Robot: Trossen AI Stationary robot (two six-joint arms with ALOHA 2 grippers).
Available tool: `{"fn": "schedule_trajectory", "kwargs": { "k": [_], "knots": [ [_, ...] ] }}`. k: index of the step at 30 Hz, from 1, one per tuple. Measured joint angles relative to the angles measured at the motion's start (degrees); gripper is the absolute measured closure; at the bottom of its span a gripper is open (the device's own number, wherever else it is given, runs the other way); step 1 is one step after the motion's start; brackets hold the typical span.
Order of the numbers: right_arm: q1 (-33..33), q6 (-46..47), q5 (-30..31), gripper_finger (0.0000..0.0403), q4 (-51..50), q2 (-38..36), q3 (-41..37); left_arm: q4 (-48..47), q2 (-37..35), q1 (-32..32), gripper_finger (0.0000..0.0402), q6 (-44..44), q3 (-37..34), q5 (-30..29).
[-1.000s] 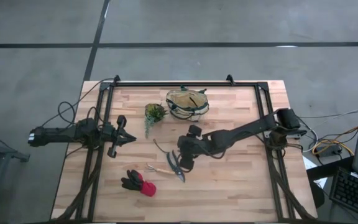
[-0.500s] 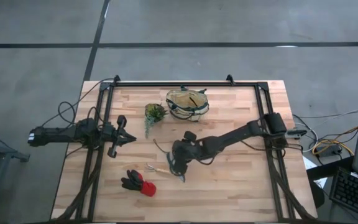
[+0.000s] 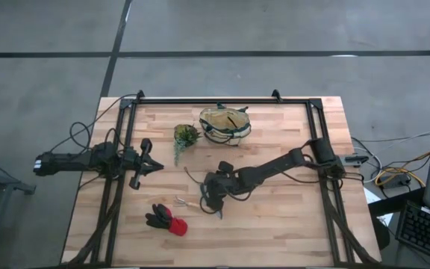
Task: Pick & Place Garden tools in Gardening bag
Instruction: Put the green shear scissors into the gardening bag
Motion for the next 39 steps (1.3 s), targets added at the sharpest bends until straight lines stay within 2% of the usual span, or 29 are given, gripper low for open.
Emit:
{"fn": "schedule_trajectory", "kwargs": {
  "k": [39],
  "knots": [
    [0.7, 2.0, 0.2, 0.0209, 3.0, 0.7, -1.7, 0.0, 0.0, 0.0, 0.0374, 0.0, 0.0, 0.0]
  ]
}}
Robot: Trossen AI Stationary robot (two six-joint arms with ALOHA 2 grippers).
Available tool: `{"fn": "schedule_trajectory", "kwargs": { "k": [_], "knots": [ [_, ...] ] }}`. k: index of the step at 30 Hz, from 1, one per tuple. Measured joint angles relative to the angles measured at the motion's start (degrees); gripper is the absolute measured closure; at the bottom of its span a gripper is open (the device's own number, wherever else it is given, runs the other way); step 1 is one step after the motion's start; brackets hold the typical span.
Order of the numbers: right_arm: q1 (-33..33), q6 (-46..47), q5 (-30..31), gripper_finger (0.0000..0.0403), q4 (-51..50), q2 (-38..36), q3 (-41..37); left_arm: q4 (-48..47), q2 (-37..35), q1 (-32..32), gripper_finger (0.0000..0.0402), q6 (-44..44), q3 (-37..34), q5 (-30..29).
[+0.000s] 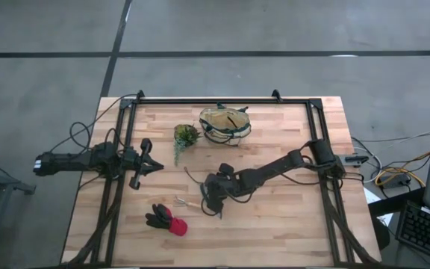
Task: Pick & Place Garden tools in Gardening bag
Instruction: Put the green shear scissors into the gardening bag
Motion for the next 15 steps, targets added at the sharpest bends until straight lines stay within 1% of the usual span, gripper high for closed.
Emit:
{"fn": "schedule_trajectory", "kwargs": {
  "k": [4, 7, 11, 15],
  "knots": [
    [0.0, 0.0, 0.0, 0.0209, 0.5, 0.8, -0.1, 0.0, 0.0, 0.0, 0.0374, 0.0, 0.0, 0.0],
    [-0.2, 0.1, -1.2, 0.0217, 0.5, 1.3, 0.0, 0.0, 0.0, 0.0, 0.0374, 0.0, 0.0, 0.0],
    [-0.3, -0.3, -1.3, 0.024, 0.4, 1.7, 0.0, 0.0, 0.0, 0.0, 0.0374, 0.0, 0.0, 0.0],
    [-0.3, -1.6, -1.2, 0.0272, 0.2, 1.7, 0.0, 0.0, 0.0, 0.0, 0.0374, 0.0, 0.0, 0.0]
  ]
}}
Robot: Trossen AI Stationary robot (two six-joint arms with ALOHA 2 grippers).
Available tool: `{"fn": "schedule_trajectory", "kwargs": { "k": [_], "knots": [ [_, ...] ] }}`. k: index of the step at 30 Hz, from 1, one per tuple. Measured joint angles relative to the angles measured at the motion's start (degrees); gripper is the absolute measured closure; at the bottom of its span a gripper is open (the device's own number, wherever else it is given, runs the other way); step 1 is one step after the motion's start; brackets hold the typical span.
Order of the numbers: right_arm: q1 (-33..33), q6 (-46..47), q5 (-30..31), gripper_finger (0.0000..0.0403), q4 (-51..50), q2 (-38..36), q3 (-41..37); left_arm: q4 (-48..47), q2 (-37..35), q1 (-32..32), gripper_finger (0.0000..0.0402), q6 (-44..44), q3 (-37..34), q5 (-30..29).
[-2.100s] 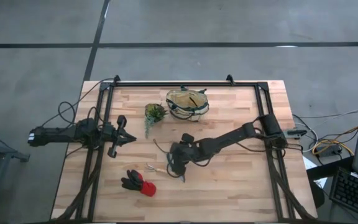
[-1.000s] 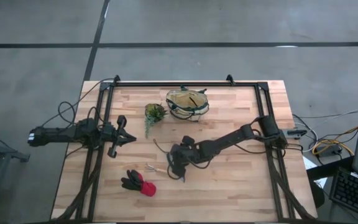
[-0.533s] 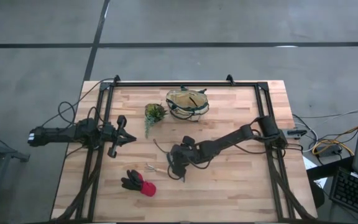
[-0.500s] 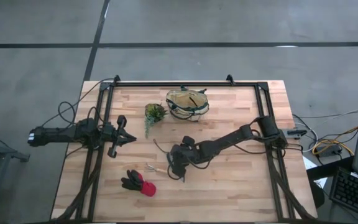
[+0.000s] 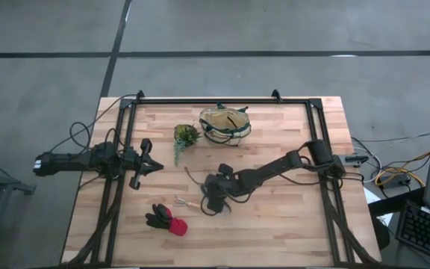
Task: Pick & Place Garden tools in Gardening bag
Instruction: Put the green shear scissors into the gardening bag
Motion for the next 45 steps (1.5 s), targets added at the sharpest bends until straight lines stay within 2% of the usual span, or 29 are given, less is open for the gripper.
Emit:
{"fn": "schedule_trajectory", "kwargs": {
  "k": [11, 19, 23, 29, 35, 40, 45],
  "knots": [
    [0.0, -4.8, -0.3, 0.0354, -0.1, -0.2, -0.1, 0.0, 0.0, 0.0, 0.0374, 0.0, 0.0, 0.0],
    [-0.3, -10.4, -1.3, 0.0353, -1.8, -4.2, 0.0, 0.0, 0.0, 0.0, 0.0374, 0.0, 0.0, 0.0],
    [-0.8, -13.0, -5.0, 0.0352, -1.5, -8.4, 0.1, 0.1, 0.0, 0.0, 0.0374, 0.0, 0.0, 0.0],
    [-2.2, -15.7, -16.3, 0.0356, -1.4, -16.1, 0.0, 0.1, 0.0, 0.0, 0.0374, 0.0, 0.0, 0.0],
    [-6.0, -19.6, -31.1, 0.0357, -3.8, -23.4, -0.1, 0.1, 0.0, 0.0, 0.0374, 0.0, 0.0, 0.0],
    [-11.3, -25.0, -51.5, 0.0357, -7.0, -26.8, -0.4, 0.1, 0.0, 0.0, 0.0374, 0.0, 0.0, 0.0],
    [-15.4, -30.9, -74.8, 0.0357, -6.8, -27.1, -2.1, 0.1, 0.0, 0.0, 0.0374, 0.0, 0.0, 0.0]
  ]
}}
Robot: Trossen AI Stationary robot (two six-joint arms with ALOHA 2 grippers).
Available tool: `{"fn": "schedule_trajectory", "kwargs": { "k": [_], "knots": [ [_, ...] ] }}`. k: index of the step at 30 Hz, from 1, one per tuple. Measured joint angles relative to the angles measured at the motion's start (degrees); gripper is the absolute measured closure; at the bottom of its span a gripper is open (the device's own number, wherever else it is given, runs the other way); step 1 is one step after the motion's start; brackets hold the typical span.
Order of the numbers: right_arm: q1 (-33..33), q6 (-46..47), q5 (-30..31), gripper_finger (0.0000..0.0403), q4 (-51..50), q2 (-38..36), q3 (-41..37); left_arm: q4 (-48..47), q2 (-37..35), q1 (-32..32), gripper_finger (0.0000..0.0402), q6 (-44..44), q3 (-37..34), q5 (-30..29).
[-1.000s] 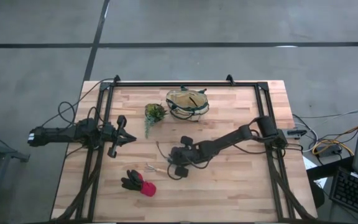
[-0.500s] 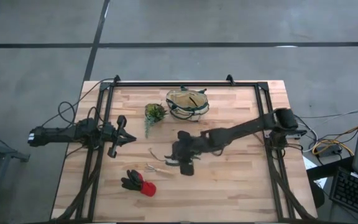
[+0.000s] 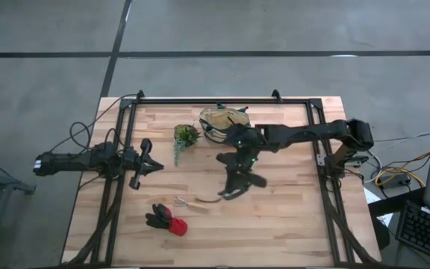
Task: Pick & Place Garden tools in Gardening bag
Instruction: Put the green shear scissors into the gardening bag
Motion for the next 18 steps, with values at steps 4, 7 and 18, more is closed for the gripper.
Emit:
{"fn": "schedule_trajectory", "kwargs": {
  "k": [4, 7, 18],
  "knots": [
    [-1.8, -5.1, -18.0, 0.0357, 0.3, 1.7, -1.5, 0.0, 0.0, 0.0, 0.0374, 0.0, 0.0, 0.0],
    [-2.1, -9.7, -29.2, 0.0357, 0.7, 3.9, -2.0, 0.0, 0.0, 0.0, 0.0374, 0.0, 0.0, 0.0],
    [-1.4, -7.2, -25.2, 0.0358, 3.1, 7.6, -2.0, 0.0, 0.0, 0.0, 0.0374, 0.0, 0.0, 0.0]
  ]
}}
